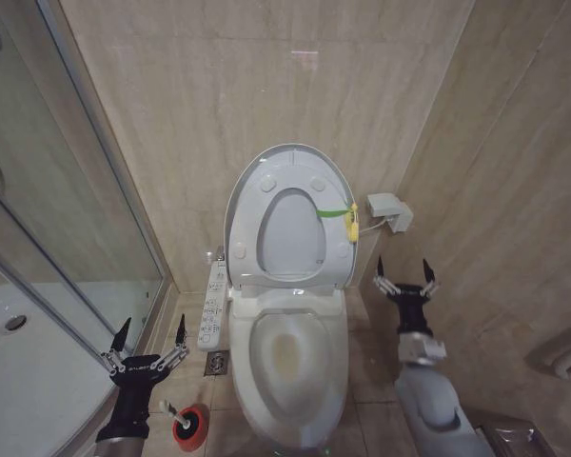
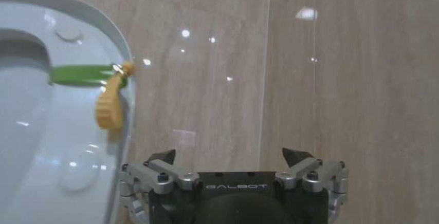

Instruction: Open the toilet lid, clean the toilet bowl with a toilet brush, close the toilet lid, and flush.

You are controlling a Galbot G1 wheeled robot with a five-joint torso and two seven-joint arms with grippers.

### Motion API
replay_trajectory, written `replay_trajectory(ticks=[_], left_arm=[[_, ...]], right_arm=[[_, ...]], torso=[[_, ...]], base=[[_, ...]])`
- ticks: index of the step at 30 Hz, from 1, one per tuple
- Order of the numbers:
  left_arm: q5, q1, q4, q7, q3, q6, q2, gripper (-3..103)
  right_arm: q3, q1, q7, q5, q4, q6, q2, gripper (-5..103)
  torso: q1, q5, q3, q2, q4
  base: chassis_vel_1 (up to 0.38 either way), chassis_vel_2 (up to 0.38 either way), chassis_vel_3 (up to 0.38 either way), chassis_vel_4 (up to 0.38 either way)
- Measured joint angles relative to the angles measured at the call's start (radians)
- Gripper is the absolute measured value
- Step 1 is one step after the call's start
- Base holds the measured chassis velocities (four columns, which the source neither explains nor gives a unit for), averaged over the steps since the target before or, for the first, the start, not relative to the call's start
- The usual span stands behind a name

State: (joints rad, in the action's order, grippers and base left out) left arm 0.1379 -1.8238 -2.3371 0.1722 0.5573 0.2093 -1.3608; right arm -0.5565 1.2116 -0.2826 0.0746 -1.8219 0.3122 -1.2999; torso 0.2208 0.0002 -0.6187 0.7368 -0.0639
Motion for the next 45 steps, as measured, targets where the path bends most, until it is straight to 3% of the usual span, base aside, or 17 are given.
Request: replay_trajectory(ticks=[13, 24, 45], left_arm=[[0.0, 0.0, 0.0, 0.0, 0.0, 0.0, 0.0, 100], [0.0, 0.0, 0.0, 0.0, 0.0, 0.0, 0.0, 100], [0.0, 0.0, 0.0, 0.0, 0.0, 0.0, 0.0, 100]], right_arm=[[0.067, -0.288, 0.001, 0.088, 0.249, -0.023, 0.089, 100], [0.137, -0.53, -0.002, 0.11, 0.436, -0.026, 0.109, 100], [0.285, -0.683, -0.034, 0.114, 0.53, -0.051, 0.095, 100]], torso=[[0.0, 0.0, 0.0, 0.0, -0.0001], [0.0, -0.0002, 0.0, 0.0, -0.0001], [0.0, -0.0003, 0.0, 0.0, 0.0]], base=[[0.0, 0.0, 0.0, 0.0], [0.0, 0.0, 0.0, 0.0], [0.0, 0.0, 0.0, 0.0]])
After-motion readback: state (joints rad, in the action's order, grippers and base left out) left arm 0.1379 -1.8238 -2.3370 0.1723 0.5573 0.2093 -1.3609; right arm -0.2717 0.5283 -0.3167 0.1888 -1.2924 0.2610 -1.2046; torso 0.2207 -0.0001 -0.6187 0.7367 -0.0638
